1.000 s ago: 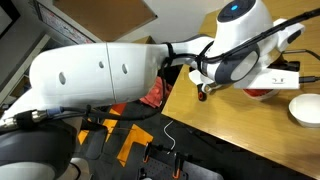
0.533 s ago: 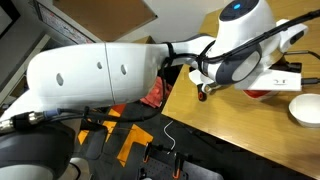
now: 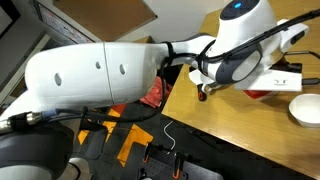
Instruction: Open the Tupperware, pour the sweets into it, then close the kid
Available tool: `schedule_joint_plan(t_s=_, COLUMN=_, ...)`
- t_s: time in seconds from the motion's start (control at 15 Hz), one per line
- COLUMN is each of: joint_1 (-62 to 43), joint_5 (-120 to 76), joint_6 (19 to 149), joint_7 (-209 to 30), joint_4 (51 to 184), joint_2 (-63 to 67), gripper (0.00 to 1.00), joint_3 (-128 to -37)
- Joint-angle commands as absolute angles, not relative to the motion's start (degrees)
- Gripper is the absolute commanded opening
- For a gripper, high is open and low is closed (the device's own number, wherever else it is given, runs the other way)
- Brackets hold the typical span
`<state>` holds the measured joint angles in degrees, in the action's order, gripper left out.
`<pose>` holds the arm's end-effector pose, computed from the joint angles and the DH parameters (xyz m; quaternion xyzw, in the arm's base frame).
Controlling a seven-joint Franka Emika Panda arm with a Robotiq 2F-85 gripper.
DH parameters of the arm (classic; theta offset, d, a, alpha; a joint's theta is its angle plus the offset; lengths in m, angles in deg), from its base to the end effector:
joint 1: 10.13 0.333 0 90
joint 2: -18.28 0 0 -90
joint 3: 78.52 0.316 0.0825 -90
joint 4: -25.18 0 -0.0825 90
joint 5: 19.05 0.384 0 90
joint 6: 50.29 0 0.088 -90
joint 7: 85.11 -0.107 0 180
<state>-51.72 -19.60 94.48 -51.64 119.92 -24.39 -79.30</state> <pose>0.5154 -0.4684 0.1877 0.9953 -0.0716 0.0460 0.0454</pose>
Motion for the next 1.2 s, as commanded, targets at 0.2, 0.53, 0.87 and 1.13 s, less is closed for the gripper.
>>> schedule_joint_plan(t_s=0.2, joint_1=-51.15, joint_5=-18.97, joint_6=92.51, joint_7=-50.96, joint_4=120.15, joint_2=-23.23, gripper=0.02, joint_3=-79.93)
schedule_joint_plan(t_s=0.53, joint_1=-50.95, joint_5=-19.07, joint_6=93.09, joint_7=-50.98, joint_4=120.31, joint_2=-23.36, gripper=0.48, joint_3=-79.95)
schedule_joint_plan(t_s=0.87, joint_1=-51.25, joint_5=-18.79, joint_6=93.45, joint_7=-50.25, joint_4=121.42, joint_2=-22.32, gripper=0.85, joint_3=-79.5)
schedule_joint_plan(t_s=1.13, joint_1=-51.94, joint_5=-18.49, joint_6=95.59, joint_7=-48.24, joint_4=124.29, joint_2=-19.74, gripper=1.0, joint_3=-78.5)
